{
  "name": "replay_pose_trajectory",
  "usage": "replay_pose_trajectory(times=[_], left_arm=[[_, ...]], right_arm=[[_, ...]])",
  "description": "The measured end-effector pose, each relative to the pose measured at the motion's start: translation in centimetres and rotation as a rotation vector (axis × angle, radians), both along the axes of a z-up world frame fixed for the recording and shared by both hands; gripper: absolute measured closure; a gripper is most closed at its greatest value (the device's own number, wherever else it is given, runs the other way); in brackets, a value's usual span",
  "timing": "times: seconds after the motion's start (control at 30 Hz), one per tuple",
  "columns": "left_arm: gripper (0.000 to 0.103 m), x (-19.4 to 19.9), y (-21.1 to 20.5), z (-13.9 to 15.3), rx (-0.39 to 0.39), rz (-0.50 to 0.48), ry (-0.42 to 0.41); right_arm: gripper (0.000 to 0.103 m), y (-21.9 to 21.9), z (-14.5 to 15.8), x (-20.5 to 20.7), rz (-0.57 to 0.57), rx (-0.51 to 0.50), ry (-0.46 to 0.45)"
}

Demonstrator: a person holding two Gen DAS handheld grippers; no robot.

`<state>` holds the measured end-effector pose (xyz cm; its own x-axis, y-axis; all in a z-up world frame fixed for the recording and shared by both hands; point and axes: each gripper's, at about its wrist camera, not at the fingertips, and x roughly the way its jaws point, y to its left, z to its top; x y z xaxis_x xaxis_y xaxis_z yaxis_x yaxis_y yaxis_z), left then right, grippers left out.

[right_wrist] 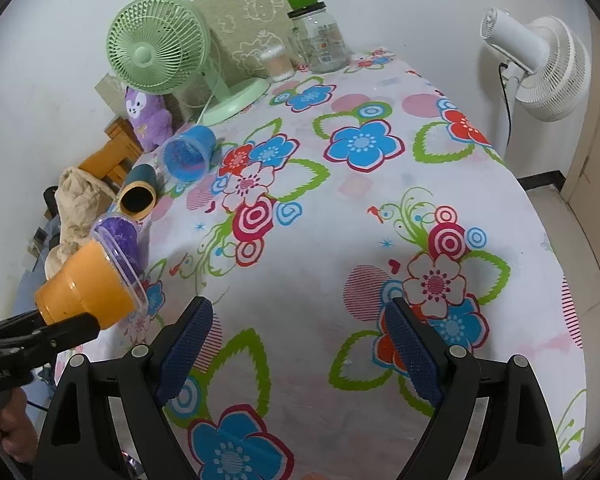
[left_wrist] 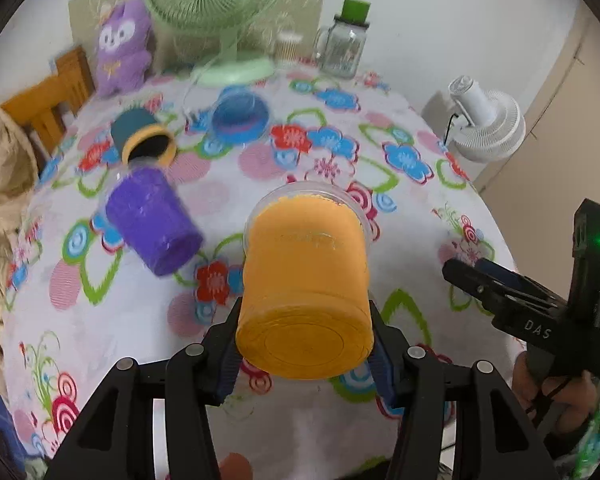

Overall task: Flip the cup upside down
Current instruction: 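Lift the orange cup with the left gripper and start rotating it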

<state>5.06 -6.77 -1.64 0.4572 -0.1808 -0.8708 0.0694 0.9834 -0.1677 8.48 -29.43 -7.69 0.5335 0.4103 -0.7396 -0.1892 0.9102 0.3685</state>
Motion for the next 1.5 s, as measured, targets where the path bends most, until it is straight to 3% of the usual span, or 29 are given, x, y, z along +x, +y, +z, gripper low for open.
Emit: replay_pose_trajectory(times=[0.5,0.6,0.8,1.1,1.2,1.4,1.5], left_arm=[[0.046,0.2,0.6,3.6,0.022,-0.036,-0.028],[0.035,0.4,0.8,4.0,0.0,-0.027,-0.041],[0.028,0.4,1.4,4.5,-0.016,-0.01,-0.063],[0.019,-1.5,2.2,1.9,0.013,-0.023,-0.059],[0.019,-2.9,2.1,0.7,-0.02,-0.083,-0.059],[0.016,-5.1,0.5,-0.7,-0.015,-0.224,-0.064],[0.015,-5.4,0.0,-1.4,-0.014,-0.249,-0.051]], right_arm=[[0.013,1.4,0.0,0.0,0.033,-0.009,0.004],[0.013,1.5,0.1,-0.1,0.037,-0.012,0.003],[0.013,1.8,0.1,-0.1,0.044,-0.02,0.002],[0.013,2.9,0.3,-0.1,0.064,-0.045,-0.004],[0.013,2.6,0.3,0.1,0.051,-0.049,-0.002],[0.013,2.4,0.3,0.2,0.027,-0.064,0.005],[0.013,2.8,0.4,0.0,0.036,-0.077,0.002]])
